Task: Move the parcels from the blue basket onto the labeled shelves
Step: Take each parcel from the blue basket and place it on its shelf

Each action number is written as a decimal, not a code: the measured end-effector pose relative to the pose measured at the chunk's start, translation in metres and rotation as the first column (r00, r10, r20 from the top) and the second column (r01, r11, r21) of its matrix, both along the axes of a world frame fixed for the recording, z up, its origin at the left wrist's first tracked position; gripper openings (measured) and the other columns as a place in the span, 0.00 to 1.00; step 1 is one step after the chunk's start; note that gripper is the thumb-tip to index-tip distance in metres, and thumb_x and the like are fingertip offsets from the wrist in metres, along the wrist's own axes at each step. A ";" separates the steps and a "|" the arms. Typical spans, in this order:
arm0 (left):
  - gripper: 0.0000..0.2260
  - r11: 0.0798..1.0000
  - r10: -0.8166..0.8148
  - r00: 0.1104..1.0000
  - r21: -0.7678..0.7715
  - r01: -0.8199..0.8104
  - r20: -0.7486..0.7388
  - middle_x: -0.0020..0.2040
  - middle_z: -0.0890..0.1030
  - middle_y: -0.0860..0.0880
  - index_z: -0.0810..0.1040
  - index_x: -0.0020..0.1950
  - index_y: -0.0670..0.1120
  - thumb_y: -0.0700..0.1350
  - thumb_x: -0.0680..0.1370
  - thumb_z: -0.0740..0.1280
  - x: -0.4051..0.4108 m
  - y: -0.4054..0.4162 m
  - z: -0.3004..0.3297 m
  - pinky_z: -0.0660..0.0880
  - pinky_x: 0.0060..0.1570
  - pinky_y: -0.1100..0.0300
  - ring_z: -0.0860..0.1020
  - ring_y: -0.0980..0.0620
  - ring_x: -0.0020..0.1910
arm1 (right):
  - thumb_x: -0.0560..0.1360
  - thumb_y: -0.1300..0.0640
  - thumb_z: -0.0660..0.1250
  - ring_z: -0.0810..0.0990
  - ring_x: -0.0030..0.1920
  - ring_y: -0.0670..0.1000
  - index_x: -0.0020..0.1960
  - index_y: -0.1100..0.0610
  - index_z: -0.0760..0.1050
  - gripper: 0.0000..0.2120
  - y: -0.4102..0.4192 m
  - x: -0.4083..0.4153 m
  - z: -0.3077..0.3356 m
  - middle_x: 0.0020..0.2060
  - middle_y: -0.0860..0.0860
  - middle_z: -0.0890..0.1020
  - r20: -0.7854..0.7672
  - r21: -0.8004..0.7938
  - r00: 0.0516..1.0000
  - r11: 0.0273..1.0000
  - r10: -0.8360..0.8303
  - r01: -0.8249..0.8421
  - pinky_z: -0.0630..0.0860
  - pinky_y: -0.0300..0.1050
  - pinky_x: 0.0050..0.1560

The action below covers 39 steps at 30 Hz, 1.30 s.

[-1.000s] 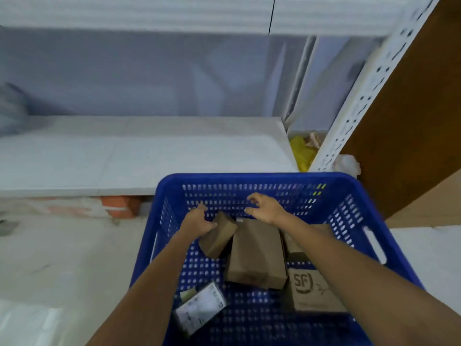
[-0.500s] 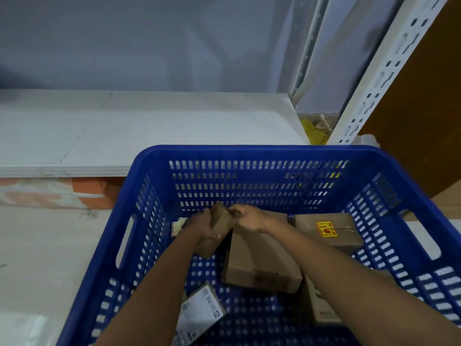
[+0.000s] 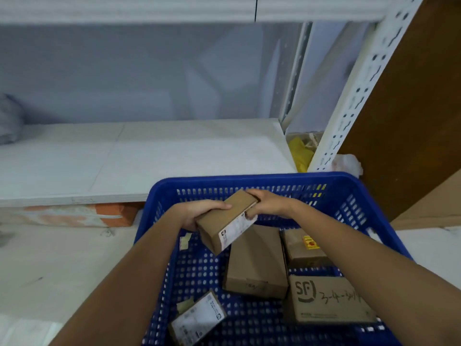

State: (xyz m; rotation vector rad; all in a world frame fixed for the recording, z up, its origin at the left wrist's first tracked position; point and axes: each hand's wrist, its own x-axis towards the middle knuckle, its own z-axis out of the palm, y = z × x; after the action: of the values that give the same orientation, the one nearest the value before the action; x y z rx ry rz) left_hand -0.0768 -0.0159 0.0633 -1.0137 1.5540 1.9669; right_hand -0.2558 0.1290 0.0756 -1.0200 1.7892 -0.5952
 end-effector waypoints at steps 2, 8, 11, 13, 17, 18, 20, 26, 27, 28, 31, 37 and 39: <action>0.27 1.000 0.007 1.000 0.029 -0.007 -0.015 0.52 0.85 0.45 0.77 0.61 0.49 0.59 0.67 0.75 0.003 0.003 0.051 0.80 0.47 0.52 0.83 0.46 0.50 | 0.69 0.63 0.73 0.75 0.61 0.51 0.67 0.53 0.69 0.28 0.009 -0.002 0.051 0.59 0.51 0.77 0.063 0.021 0.998 0.999 0.030 -0.031 0.74 0.45 0.60; 0.31 0.996 0.076 0.996 0.046 -0.074 -0.046 0.55 0.83 0.42 0.78 0.62 0.46 0.60 0.64 0.75 0.009 0.018 0.229 0.75 0.52 0.51 0.80 0.44 0.54 | 0.70 0.62 0.76 0.81 0.60 0.51 0.67 0.57 0.71 0.27 0.038 -0.011 0.224 0.60 0.53 0.82 0.269 0.022 0.962 0.999 -0.036 0.031 0.76 0.48 0.63; 0.27 0.996 0.086 0.993 0.034 -0.084 -0.079 0.57 0.82 0.43 0.78 0.62 0.47 0.61 0.69 0.71 0.008 0.027 0.332 0.73 0.54 0.52 0.79 0.45 0.55 | 0.68 0.56 0.78 0.82 0.59 0.51 0.64 0.53 0.74 0.27 0.052 -0.017 0.319 0.57 0.51 0.84 0.302 0.015 0.951 0.998 -0.060 0.058 0.76 0.51 0.64; 0.25 0.995 0.097 0.990 0.017 -0.096 -0.097 0.54 0.83 0.44 0.79 0.60 0.47 0.61 0.70 0.70 0.008 0.038 0.405 0.73 0.52 0.54 0.81 0.47 0.51 | 0.66 0.49 0.79 0.81 0.61 0.51 0.62 0.50 0.74 0.28 0.062 -0.018 0.389 0.57 0.49 0.84 0.299 0.016 0.953 0.998 -0.056 0.054 0.74 0.52 0.66; 0.23 0.998 0.068 0.991 0.002 -0.069 -0.112 0.54 0.84 0.45 0.85 0.54 0.51 0.63 0.66 0.74 0.015 0.068 0.556 0.78 0.49 0.56 0.83 0.49 0.50 | 0.67 0.46 0.78 0.81 0.60 0.49 0.64 0.53 0.75 0.29 0.082 -0.017 0.539 0.58 0.49 0.84 0.273 -0.009 0.960 0.998 -0.060 0.065 0.76 0.47 0.64; 0.24 0.997 0.077 0.989 -0.007 -0.078 -0.124 0.56 0.84 0.45 0.84 0.56 0.51 0.63 0.65 0.75 0.018 0.073 0.594 0.78 0.51 0.55 0.83 0.48 0.52 | 0.68 0.46 0.77 0.81 0.60 0.50 0.64 0.54 0.75 0.29 0.088 -0.015 0.577 0.58 0.50 0.84 0.264 -0.022 0.962 0.997 -0.065 0.073 0.78 0.45 0.61; 0.26 0.994 0.103 0.980 -0.009 -0.106 -0.168 0.59 0.83 0.44 0.84 0.57 0.48 0.61 0.64 0.77 0.021 0.079 0.668 0.78 0.53 0.53 0.82 0.47 0.54 | 0.68 0.44 0.77 0.82 0.57 0.51 0.64 0.55 0.75 0.29 0.100 -0.012 0.648 0.57 0.50 0.84 0.240 -0.062 0.968 0.994 -0.073 0.090 0.80 0.44 0.57; 0.25 0.995 0.067 0.936 -0.050 -0.089 -0.344 0.56 0.81 0.44 0.78 0.59 0.46 0.62 0.70 0.69 0.020 0.103 0.847 0.76 0.48 0.54 0.80 0.46 0.51 | 0.67 0.50 0.79 0.81 0.60 0.51 0.68 0.50 0.69 0.33 0.145 -0.010 0.804 0.59 0.49 0.82 0.241 -0.324 0.963 0.925 -0.121 0.198 0.79 0.48 0.58; 0.26 0.996 0.045 0.926 -0.058 -0.072 -0.376 0.55 0.80 0.44 0.77 0.61 0.47 0.63 0.71 0.69 0.022 0.106 0.864 0.76 0.49 0.53 0.79 0.45 0.50 | 0.65 0.51 0.80 0.80 0.61 0.52 0.70 0.50 0.68 0.37 0.153 -0.011 0.817 0.61 0.49 0.81 0.251 -0.379 0.958 0.897 -0.137 0.228 0.79 0.48 0.57; 0.26 0.996 0.024 0.918 -0.071 -0.056 -0.395 0.53 0.81 0.44 0.77 0.61 0.48 0.63 0.70 0.71 0.024 0.108 0.877 0.76 0.50 0.52 0.79 0.46 0.48 | 0.63 0.51 0.81 0.79 0.62 0.53 0.71 0.49 0.67 0.40 0.160 -0.011 0.827 0.63 0.49 0.79 0.249 -0.436 0.956 0.864 -0.154 0.253 0.79 0.49 0.58; 0.27 0.999 0.009 0.901 -0.036 -0.027 -0.433 0.53 0.79 0.43 0.77 0.61 0.50 0.58 0.66 0.76 0.030 0.114 0.897 0.76 0.54 0.46 0.79 0.44 0.50 | 0.62 0.50 0.82 0.76 0.65 0.52 0.68 0.43 0.69 0.38 0.172 -0.007 0.852 0.67 0.50 0.75 0.156 -0.613 0.975 0.759 -0.157 0.220 0.75 0.53 0.64; 0.28 0.976 0.014 0.781 -0.160 -0.146 -0.624 0.60 0.75 0.44 0.73 0.67 0.46 0.48 0.70 0.76 0.034 0.107 0.913 0.75 0.53 0.55 0.75 0.48 0.56 | 0.64 0.48 0.80 0.80 0.61 0.56 0.68 0.40 0.68 0.36 0.157 -0.005 0.887 0.67 0.53 0.72 0.182 -0.650 0.983 0.748 -0.021 0.136 0.77 0.57 0.62; 0.28 0.921 -0.035 0.761 -0.316 -0.227 -0.648 0.62 0.74 0.46 0.73 0.66 0.49 0.45 0.68 0.78 0.038 0.103 0.918 0.77 0.53 0.59 0.76 0.50 0.57 | 0.66 0.40 0.77 0.79 0.61 0.63 0.69 0.39 0.69 0.33 0.150 -0.009 0.894 0.67 0.59 0.70 0.424 -0.522 0.906 0.820 0.011 0.234 0.77 0.59 0.60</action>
State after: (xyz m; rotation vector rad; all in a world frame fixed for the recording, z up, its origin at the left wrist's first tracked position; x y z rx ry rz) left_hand -0.0388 0.0874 0.9817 -0.5522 2.3716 2.2872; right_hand -0.2647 0.2787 0.9693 -1.0690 1.3184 -1.3730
